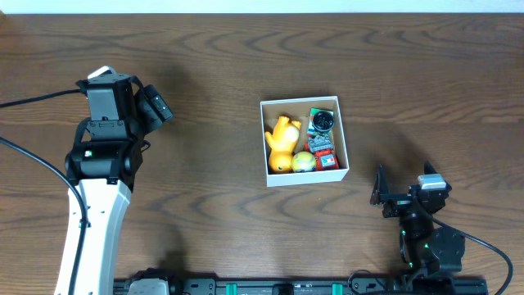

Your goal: Pack container

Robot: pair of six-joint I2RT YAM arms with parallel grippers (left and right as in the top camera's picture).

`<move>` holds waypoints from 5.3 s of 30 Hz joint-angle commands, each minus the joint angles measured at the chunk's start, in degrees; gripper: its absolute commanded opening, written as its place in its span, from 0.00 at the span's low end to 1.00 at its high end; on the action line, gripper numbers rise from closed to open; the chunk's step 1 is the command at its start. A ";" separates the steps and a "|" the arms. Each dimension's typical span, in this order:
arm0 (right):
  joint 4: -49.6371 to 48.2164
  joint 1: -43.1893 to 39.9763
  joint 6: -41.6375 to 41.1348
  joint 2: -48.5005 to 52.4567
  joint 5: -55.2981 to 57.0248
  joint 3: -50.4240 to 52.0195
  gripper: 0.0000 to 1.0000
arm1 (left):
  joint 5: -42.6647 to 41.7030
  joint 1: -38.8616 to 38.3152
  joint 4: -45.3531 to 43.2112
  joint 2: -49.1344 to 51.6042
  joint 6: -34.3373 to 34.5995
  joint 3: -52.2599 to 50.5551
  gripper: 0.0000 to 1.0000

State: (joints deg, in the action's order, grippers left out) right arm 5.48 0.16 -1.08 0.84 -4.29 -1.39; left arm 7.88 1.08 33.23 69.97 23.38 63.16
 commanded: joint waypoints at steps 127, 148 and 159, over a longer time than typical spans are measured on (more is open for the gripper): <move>-0.20 -0.63 -1.03 -0.55 0.44 0.44 0.99 | 1.62 0.20 -24.37 -69.75 -13.92 -60.48 0.98; -0.20 -0.63 -1.03 -0.55 0.44 0.44 0.99 | 1.62 0.20 -24.37 -69.75 -13.92 -60.48 0.98; -0.20 -0.63 -1.03 -0.55 0.44 0.44 0.99 | 1.62 0.20 -24.39 -69.75 -13.92 -60.48 0.98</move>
State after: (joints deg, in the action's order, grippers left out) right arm 5.30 0.01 -1.10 0.69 -4.23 -1.30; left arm 9.39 1.08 8.69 0.58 10.41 4.40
